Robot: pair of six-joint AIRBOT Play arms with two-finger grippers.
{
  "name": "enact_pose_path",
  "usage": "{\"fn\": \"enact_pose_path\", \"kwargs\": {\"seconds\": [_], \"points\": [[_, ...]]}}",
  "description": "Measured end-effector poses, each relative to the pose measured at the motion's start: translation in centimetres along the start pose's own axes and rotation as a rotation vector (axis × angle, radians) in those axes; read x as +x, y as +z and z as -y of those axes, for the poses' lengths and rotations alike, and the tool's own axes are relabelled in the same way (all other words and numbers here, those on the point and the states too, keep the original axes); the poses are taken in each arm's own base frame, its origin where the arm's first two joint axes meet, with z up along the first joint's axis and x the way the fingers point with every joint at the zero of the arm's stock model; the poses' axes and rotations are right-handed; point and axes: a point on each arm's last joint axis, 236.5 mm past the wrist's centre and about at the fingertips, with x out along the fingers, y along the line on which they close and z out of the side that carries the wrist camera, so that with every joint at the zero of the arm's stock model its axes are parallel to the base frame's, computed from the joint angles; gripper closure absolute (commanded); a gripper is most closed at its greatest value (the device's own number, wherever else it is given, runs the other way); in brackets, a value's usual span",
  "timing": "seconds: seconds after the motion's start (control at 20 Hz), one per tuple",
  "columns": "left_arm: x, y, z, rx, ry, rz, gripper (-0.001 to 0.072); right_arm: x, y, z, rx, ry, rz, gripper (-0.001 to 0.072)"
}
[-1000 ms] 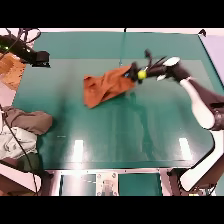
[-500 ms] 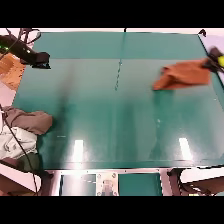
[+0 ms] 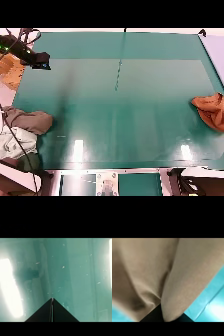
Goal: Fold the shirts.
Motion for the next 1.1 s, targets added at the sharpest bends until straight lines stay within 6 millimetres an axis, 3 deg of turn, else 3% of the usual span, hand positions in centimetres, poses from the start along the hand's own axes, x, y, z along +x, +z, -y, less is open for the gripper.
{"fn": "enact_pose_path", "kwargs": {"seconds": [0.1, 0.2, 0.3, 0.35, 0.45, 0.5, 0.55, 0.6, 0.7, 0.85, 1.0, 1.1], "points": [[0.0, -0.2, 0.1, -0.002, -0.002, -0.010, 0.0681, 3.0, -1.9, 2.0, 0.038, -0.025, -0.061, 0.0699], [0.0, -0.4, 0.1, -0.003, -0.004, -0.017, 0.0681, 4.7, -3.1, 3.7, 0.071, -0.042, -0.095, 0.0667], [0.0, -0.5, 0.1, -0.003, -0.005, -0.020, 0.0681, 5.3, -3.8, 4.9, 0.103, -0.049, -0.117, 0.0174], [0.0, -0.5, 0.1, -0.003, -0.005, -0.020, 0.0681, 5.3, -4.1, 5.5, 0.113, -0.054, -0.127, 0.0151], [0.0, -0.5, 0.1, -0.003, -0.005, -0.020, 0.0682, 4.6, -4.8, 6.3, 0.132, -0.063, -0.167, 0.0154], [0.0, -0.4, 0.2, -0.003, -0.006, -0.019, 0.0681, 4.1, -5.2, 6.6, 0.139, -0.069, -0.190, 0.0232], [-0.1, -0.3, 0.2, -0.002, -0.006, -0.015, 0.0681, 3.3, -5.8, 6.8, 0.146, -0.075, -0.222, 0.0512], [-0.4, -0.1, 0.2, 0.000, -0.004, -0.006, 0.0682, 2.5, -6.2, 6.8, 0.155, -0.075, -0.250, 0.0690], [-1.1, 0.5, 0.4, 0.007, -0.001, 0.018, 0.0682, 0.6, -7.1, 5.9, 0.162, -0.055, -0.296, 0.0691], [-2.6, 0.8, 0.9, 0.014, 0.002, 0.041, 0.0683, -2.3, -7.1, 1.9, 0.103, 0.050, -0.259, 0.0698], [-3.6, -0.3, 1.5, 0.005, -0.002, 0.033, 0.0683, -5.5, -6.9, -5.0, -0.056, 0.214, -0.113, 0.0699], [-3.7, -2.5, 2.1, -0.012, -0.009, -0.001, 0.0683, -7.7, -8.7, -9.7, -0.206, 0.307, -0.018, 0.0698]]}}
